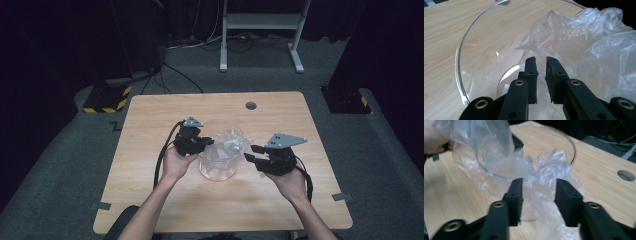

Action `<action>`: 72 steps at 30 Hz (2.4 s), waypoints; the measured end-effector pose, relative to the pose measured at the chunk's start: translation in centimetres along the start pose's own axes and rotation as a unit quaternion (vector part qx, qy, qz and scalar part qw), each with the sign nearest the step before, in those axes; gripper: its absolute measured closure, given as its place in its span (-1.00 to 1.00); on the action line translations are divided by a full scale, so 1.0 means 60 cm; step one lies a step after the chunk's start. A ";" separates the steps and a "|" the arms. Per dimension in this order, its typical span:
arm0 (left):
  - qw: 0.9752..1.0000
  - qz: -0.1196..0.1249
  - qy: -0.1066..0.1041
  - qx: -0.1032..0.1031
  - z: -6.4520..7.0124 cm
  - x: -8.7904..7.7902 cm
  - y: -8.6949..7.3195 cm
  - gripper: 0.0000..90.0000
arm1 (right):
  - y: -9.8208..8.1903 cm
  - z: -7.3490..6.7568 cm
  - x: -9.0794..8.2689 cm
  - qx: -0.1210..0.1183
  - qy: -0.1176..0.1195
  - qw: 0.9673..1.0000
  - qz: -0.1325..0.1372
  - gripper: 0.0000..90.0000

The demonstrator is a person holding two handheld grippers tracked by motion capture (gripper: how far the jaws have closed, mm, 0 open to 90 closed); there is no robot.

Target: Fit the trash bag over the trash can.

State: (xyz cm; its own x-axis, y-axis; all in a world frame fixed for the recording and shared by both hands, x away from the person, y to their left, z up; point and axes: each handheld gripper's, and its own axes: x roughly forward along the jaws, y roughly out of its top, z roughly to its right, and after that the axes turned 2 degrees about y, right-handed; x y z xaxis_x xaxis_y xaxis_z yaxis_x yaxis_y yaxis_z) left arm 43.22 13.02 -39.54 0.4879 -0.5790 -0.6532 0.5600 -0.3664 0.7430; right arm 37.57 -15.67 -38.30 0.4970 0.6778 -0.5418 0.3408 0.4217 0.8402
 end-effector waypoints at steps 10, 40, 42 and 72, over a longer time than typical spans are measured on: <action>0.999 0.030 0.001 -0.016 -0.001 -0.017 -0.003 0.06 | 0.003 0.020 0.006 -0.008 -0.009 1.000 0.009 1.00; 0.997 0.056 -0.046 -0.016 0.039 -0.040 0.001 -0.22 | 0.076 0.020 0.101 -0.031 0.059 0.997 0.038 1.00; 0.998 0.052 -0.044 -0.008 0.042 -0.037 0.004 -0.15 | 0.077 0.020 0.093 -0.028 0.063 0.996 0.051 1.00; 0.997 0.077 -0.014 -0.019 -0.023 -0.060 0.024 1.00 | 0.046 0.015 0.047 -0.026 0.011 1.000 -0.005 0.57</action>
State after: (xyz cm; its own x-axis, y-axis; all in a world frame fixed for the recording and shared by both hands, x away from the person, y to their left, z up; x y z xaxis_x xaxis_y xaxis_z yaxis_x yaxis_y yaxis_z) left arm 43.20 15.61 -36.31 0.5514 -0.6462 -0.5277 0.5054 -0.2445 0.8275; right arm 40.64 -13.10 -37.53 0.4760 0.6863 -0.5499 0.3028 0.4592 0.8352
